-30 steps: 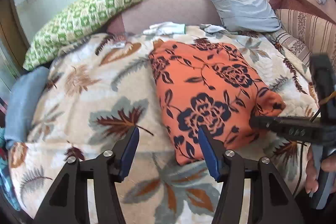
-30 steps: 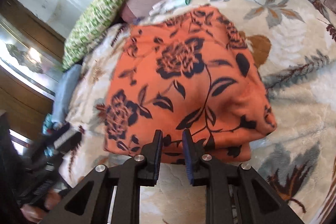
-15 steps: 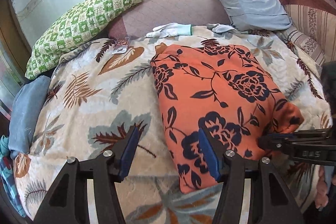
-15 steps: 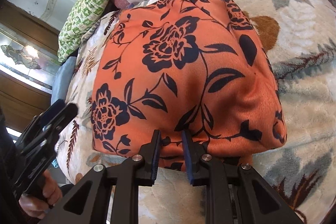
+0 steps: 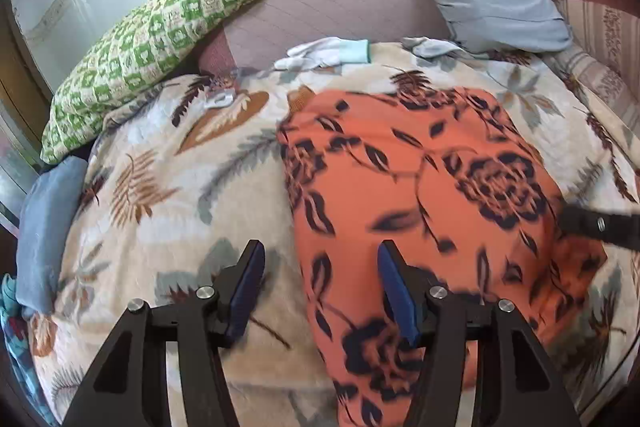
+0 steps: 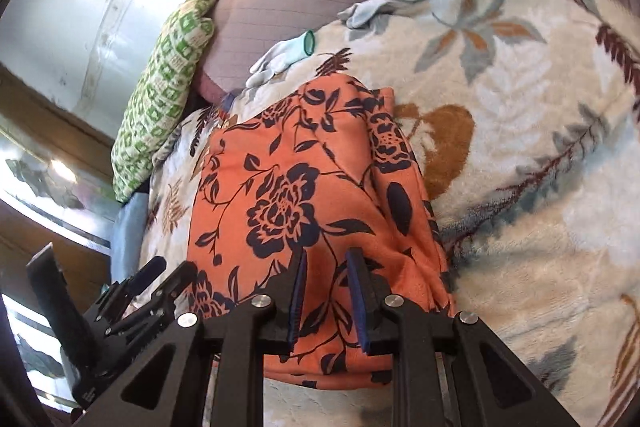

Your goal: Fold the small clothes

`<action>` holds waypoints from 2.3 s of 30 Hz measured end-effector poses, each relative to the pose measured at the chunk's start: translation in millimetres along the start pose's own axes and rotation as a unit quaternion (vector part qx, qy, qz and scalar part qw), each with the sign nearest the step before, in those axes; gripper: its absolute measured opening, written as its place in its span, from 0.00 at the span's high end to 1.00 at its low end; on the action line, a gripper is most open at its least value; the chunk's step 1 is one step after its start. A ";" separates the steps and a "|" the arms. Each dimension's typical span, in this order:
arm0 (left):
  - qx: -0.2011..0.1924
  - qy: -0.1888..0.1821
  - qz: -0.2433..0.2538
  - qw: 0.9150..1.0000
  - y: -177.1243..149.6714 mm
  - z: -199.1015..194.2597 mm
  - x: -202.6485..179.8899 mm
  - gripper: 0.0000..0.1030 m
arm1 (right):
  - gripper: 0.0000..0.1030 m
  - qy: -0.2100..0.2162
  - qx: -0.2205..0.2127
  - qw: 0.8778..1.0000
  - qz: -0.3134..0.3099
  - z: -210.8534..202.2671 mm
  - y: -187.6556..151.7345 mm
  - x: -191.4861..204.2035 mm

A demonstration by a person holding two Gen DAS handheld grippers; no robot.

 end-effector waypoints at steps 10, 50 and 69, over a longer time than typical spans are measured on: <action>0.043 0.021 0.030 0.998 10.1 54.6 -5.9 0.37 | 0.76 0.024 0.047 0.998 0.042 19.7 -10.1 -21.9; 0.023 -0.025 -0.035 0.999 -23.3 3.2 21.5 0.20 | 0.74 0.038 0.042 0.998 -0.017 31.0 25.8 11.4; 0.093 -0.132 -0.205 0.965 -29.7 37.9 52.4 0.19 | 0.23 0.038 0.068 0.984 0.162 34.6 27.0 -76.7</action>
Point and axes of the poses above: each gripper's, at about its wrist camera, not at the fingertips, and z roughly the way its jaws point, x to its left, y to its top, the point moved 3 cm from there along z, roughly the way its jaws point, and after that the axes turned 11 degrees about -x, right-handed, at the moved point
